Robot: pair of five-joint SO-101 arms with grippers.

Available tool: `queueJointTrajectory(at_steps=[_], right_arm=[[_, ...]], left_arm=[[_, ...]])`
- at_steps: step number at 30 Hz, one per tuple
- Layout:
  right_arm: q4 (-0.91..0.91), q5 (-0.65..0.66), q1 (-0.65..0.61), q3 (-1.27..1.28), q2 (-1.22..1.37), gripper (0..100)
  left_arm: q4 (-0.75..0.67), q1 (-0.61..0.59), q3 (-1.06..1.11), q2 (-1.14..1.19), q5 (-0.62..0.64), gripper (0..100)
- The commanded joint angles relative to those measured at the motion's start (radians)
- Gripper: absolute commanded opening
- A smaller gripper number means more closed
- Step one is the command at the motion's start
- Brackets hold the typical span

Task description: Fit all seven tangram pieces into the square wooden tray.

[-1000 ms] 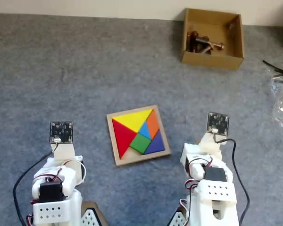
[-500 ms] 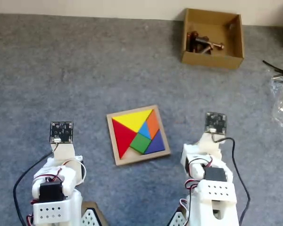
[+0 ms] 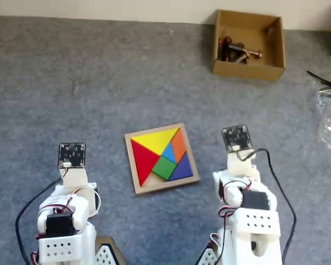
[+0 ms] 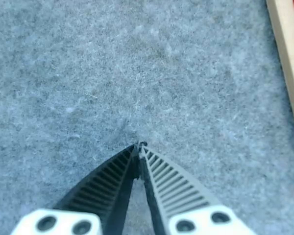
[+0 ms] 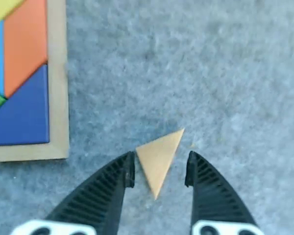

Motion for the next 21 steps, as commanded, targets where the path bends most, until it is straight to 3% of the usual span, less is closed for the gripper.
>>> queueJointTrajectory(at_steps=[1, 7, 21], right_arm=[[0.015, 0.081, 0.005, -0.093, -0.016, 15.6], [0.010, 0.181, 0.005, -0.102, -0.016, 15.6], [0.200, -0.043, -0.024, -0.573, 0.366, 15.6]], left_arm=[[0.008, -0.008, 0.021, 0.007, 0.002, 0], [0.008, -0.008, 0.021, 0.007, 0.002, 0], [0.008, -0.008, 0.021, 0.007, 0.002, 0]])
